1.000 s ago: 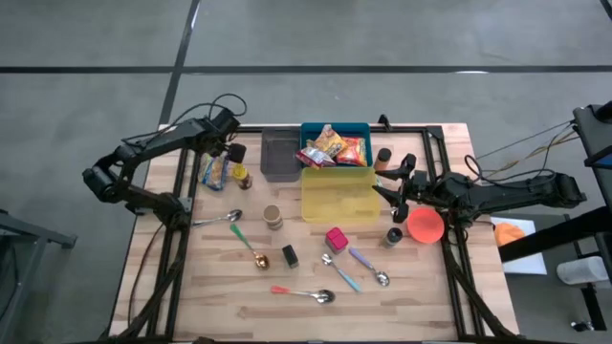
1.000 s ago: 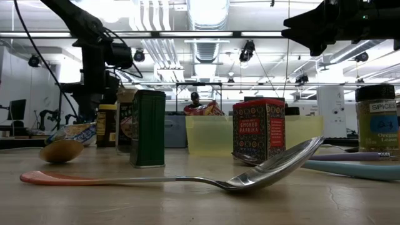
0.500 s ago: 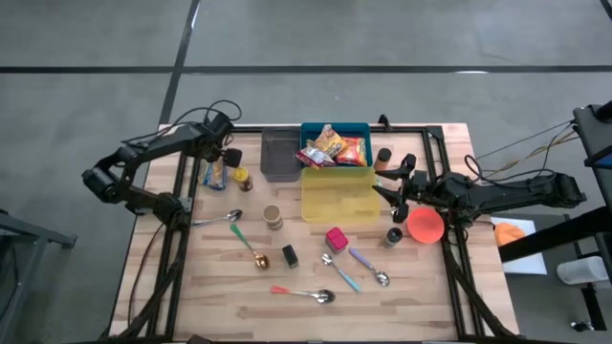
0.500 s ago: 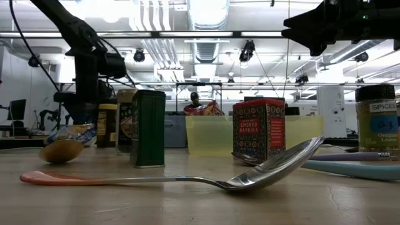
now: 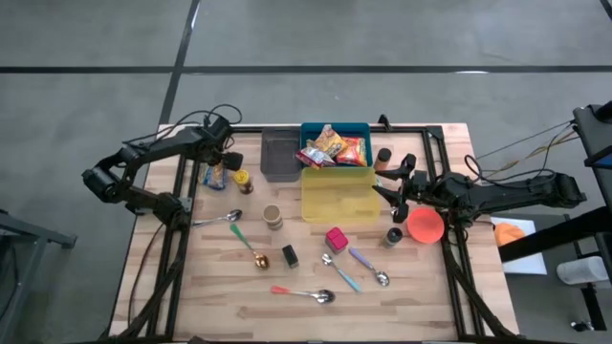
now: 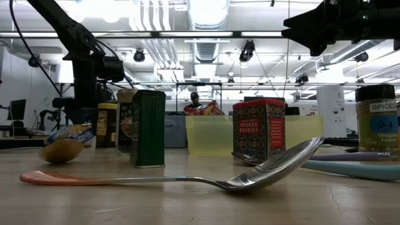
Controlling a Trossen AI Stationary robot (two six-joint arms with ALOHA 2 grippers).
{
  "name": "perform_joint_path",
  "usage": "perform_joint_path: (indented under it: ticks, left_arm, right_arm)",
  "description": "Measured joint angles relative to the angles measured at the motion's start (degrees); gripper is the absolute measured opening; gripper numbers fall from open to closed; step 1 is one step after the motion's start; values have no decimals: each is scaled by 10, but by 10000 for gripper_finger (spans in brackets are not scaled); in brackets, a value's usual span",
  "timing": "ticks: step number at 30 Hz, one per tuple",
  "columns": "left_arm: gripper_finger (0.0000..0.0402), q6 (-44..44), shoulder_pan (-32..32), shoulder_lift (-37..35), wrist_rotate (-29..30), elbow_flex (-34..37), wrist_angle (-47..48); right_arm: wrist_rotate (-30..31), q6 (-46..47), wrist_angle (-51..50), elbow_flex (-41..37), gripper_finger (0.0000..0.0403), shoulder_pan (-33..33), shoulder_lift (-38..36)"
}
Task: Pick & Place Food Item
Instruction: Put the blue noodle pack into the blue bin
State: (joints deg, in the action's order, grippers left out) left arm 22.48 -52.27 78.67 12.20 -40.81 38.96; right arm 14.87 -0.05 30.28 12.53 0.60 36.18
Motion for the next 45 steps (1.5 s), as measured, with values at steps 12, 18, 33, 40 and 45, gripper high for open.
perform_joint_path:
  ticks: [12, 18, 33, 40, 45]
  left_arm:
    - [33, -1, 0, 0, -4, -1, -7]
    - [7, 0, 0, -1, -4, -1, -11]
    - [7, 0, 1, -63, -29, -9, -21]
    - [7, 0, 19, -137, -38, -3, -48]
    - [7, -23, 43, -190, -38, 3, -102]
  right_arm:
    - [0, 0, 0, 0, 203, 0, 0]
    - [0, 0, 0, 0, 203, 0, 0]
    - [0, 0, 0, 0, 203, 0, 0]
    - [0, 0, 0, 0, 203, 0, 0]
    - [0, 0, 0, 0, 203, 0, 0]
